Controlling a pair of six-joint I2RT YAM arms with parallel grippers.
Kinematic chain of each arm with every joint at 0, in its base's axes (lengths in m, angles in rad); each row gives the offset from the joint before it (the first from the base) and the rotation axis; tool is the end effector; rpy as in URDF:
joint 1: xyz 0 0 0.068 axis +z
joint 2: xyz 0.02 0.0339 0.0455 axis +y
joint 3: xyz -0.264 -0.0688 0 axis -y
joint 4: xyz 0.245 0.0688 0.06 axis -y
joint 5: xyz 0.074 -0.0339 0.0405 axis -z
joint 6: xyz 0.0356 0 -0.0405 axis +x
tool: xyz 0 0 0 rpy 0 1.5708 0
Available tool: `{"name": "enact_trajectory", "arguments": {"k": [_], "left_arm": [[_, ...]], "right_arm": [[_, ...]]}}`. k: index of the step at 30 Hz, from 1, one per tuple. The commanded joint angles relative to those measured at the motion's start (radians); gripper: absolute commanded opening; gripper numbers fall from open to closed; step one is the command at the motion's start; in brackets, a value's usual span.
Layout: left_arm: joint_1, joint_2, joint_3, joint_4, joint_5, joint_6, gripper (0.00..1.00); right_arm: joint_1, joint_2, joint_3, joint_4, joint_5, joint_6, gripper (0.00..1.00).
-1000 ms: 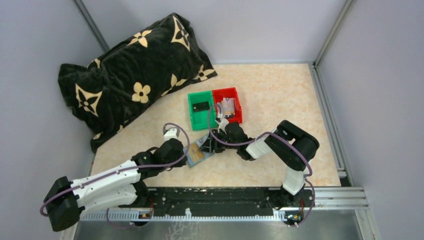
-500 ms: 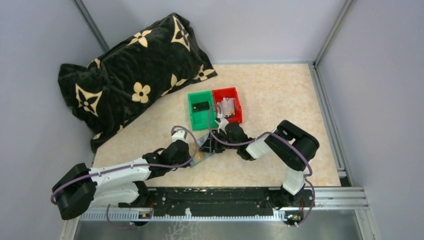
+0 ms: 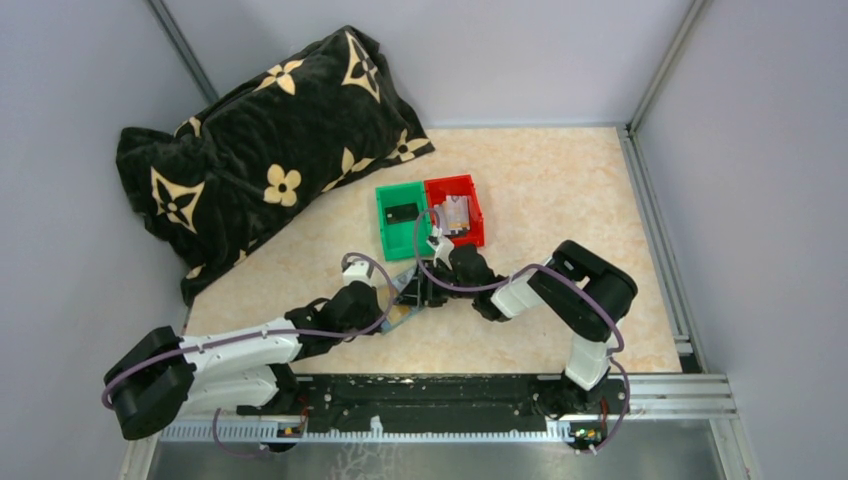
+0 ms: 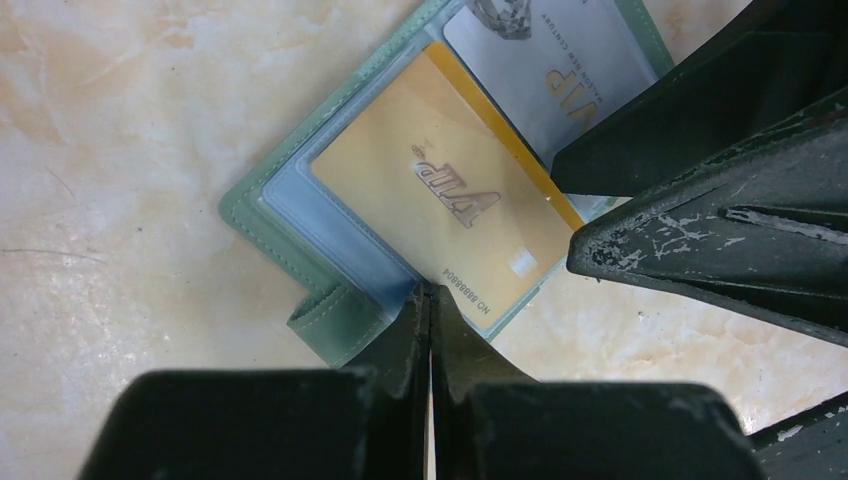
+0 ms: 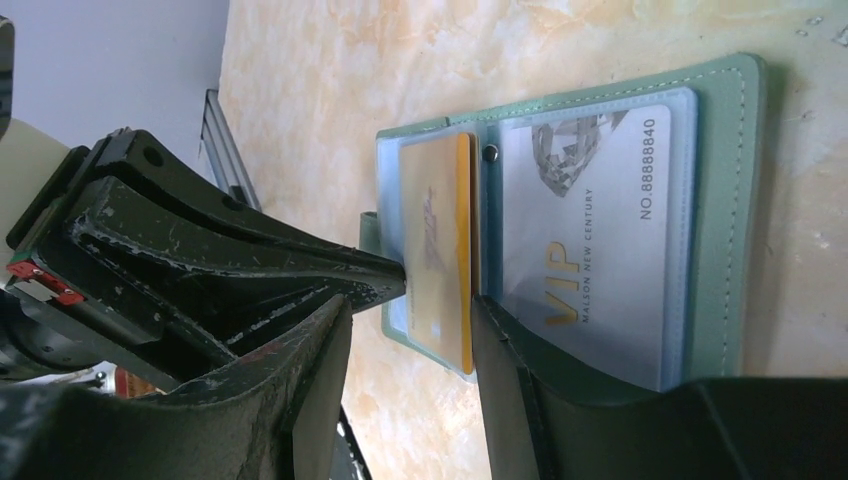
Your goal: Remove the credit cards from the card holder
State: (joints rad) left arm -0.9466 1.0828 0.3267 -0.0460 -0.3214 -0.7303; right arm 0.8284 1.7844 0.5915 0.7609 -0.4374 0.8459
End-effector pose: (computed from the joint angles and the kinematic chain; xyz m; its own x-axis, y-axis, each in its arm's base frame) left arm 0.1205 -0.1481 0.1448 -0.7409 -0.0543 -0.6694 0.1977 0.9350 -0.2946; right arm 0.2043 0.2450 0.1214 -0.8820 0.0417 -0.4694 -0.4031 0.4491 0.7974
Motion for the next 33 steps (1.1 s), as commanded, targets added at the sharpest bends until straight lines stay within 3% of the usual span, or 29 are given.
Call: {"name": "enact_trajectory", "arguments": {"k": [1,11,17,26,30,33], "left_arm": [[0.003,0.062,-0.015,-0.051,0.006,0.008,0.0],[0.003,0.043,-0.017,-0.072,0.002,0.01,0.0],[0.003,0.028,-0.019,-0.07,0.004,0.004,0.0],[0.003,-0.003,-0.007,-0.101,-0.009,0.005,0.0],[0.002,-0.013,-0.006,-0.109,-0.021,0.005,0.0],[0.003,-0.008,-0.005,-0.106,-0.022,0.008,0.0]], "right_arm": [[0.015,-0.004,0.039,0.09,-0.029,0.024,0.48],[0.02,0.016,0.049,0.13,-0.061,0.052,0.48],[0.062,0.016,0.093,0.006,-0.04,-0.018,0.48],[0.091,0.075,0.134,-0.049,-0.05,-0.036,0.47],[0.101,0.086,0.153,-0.119,-0.05,-0.072,0.41],[0.101,0.083,0.143,-0.123,-0.057,-0.078,0.28]]}}
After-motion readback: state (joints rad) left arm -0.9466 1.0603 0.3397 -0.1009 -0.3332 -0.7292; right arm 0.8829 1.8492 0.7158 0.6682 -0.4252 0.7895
